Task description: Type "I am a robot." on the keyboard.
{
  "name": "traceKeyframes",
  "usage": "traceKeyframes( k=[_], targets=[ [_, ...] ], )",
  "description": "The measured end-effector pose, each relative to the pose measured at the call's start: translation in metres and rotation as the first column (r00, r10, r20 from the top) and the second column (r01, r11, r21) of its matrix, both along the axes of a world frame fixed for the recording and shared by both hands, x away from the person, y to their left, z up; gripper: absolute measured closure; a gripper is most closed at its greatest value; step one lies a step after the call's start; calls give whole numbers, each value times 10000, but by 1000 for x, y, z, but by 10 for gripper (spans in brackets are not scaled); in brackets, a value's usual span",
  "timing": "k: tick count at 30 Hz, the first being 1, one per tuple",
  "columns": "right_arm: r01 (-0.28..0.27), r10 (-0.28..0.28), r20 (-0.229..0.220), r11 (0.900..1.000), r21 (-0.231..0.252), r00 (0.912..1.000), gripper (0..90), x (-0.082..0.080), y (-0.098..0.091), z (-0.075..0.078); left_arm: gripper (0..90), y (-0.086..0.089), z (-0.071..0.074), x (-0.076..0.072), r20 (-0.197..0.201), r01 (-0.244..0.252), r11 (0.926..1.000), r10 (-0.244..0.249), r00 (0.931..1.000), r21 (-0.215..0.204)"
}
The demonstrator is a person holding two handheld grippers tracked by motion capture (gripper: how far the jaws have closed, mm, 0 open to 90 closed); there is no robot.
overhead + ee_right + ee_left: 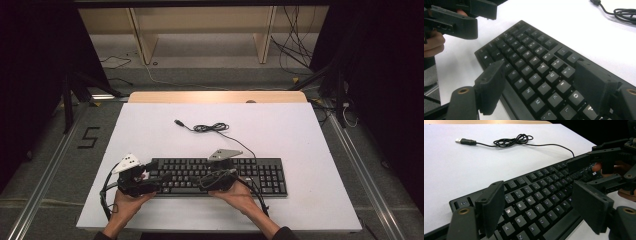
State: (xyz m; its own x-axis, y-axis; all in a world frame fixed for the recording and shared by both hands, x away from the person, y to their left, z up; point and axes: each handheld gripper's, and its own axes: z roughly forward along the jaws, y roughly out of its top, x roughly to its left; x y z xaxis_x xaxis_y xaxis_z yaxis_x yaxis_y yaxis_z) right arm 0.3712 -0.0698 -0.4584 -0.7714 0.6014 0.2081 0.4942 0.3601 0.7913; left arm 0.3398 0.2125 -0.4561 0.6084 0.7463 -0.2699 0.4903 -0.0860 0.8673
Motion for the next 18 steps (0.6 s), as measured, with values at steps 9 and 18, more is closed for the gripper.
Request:
traceKeyframes(
  k=[9,18],
  targets=[
    [184,-184,42,9998,-5,9998,268,3,-4,2,265,0,0,0,1,2,10000,-2,10000,3],
    [516,-514,134,9986,-79,9986,348,7,-8,3,265,0,0,0,14,5,10000,-5,10000,4]
  ],
)
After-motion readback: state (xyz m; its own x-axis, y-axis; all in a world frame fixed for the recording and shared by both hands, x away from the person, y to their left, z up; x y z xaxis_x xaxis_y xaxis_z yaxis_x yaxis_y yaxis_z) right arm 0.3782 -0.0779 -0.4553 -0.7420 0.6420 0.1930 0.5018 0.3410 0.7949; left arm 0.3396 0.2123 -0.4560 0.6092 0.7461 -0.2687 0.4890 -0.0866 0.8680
